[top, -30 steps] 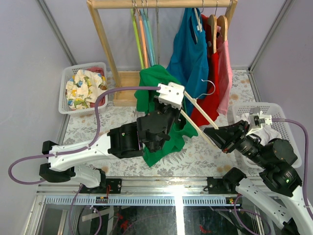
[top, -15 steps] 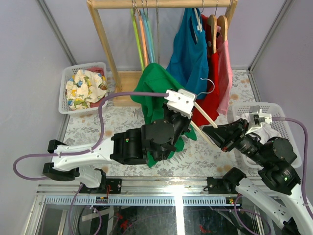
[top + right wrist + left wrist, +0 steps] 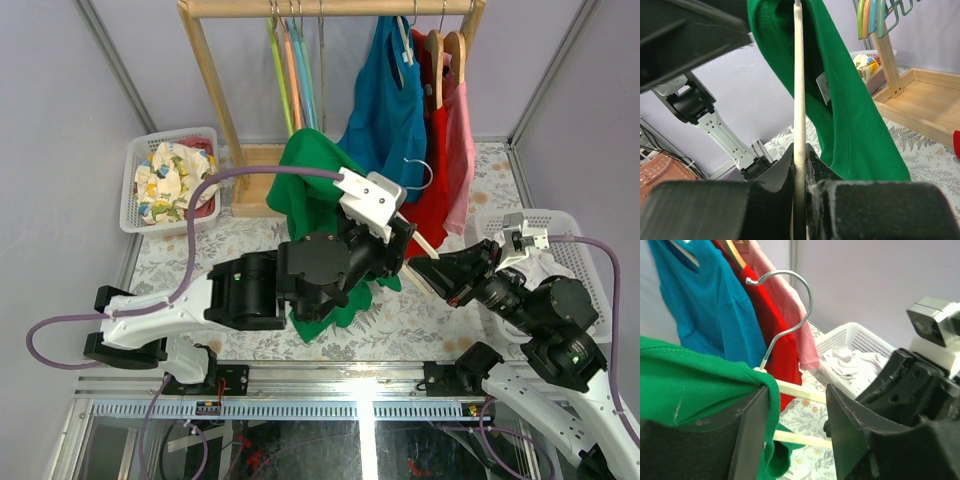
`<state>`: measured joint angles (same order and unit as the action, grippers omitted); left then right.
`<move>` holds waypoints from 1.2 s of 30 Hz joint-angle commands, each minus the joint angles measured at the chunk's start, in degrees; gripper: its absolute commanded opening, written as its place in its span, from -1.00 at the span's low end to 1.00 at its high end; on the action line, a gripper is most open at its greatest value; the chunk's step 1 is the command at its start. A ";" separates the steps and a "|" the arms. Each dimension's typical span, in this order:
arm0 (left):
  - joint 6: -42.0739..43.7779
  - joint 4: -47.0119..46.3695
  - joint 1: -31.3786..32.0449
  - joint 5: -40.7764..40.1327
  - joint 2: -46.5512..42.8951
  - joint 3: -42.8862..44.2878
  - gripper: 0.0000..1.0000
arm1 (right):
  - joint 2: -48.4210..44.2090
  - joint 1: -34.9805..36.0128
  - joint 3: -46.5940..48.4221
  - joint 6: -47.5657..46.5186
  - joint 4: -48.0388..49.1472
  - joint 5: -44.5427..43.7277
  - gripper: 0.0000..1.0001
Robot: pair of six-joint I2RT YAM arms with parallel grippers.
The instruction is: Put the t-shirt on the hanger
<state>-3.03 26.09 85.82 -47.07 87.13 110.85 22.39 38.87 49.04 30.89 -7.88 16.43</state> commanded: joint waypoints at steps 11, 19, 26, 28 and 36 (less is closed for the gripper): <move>-6.33 20.51 1.85 10.14 -12.77 6.88 0.06 | -7.19 -0.20 -0.09 0.41 -2.97 8.81 -1.00; -4.11 26.24 1.96 10.86 -10.79 15.21 0.10 | -12.15 -0.20 -1.94 3.73 -4.18 15.45 -1.00; -4.17 28.45 1.93 15.19 -12.35 14.34 0.27 | -15.09 -0.20 -1.23 3.84 -7.46 17.50 -1.00; -4.94 30.08 1.95 16.90 -12.80 13.78 0.30 | -14.49 -0.20 -1.14 3.85 -7.59 18.99 -1.00; -7.76 37.59 1.91 23.82 -11.45 15.01 0.33 | -13.71 -0.20 -2.79 6.14 -3.51 24.39 -1.00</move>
<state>-9.34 58.67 87.39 -29.06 75.26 124.64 7.88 38.87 46.11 34.57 -19.62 35.86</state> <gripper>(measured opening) 0.666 0.102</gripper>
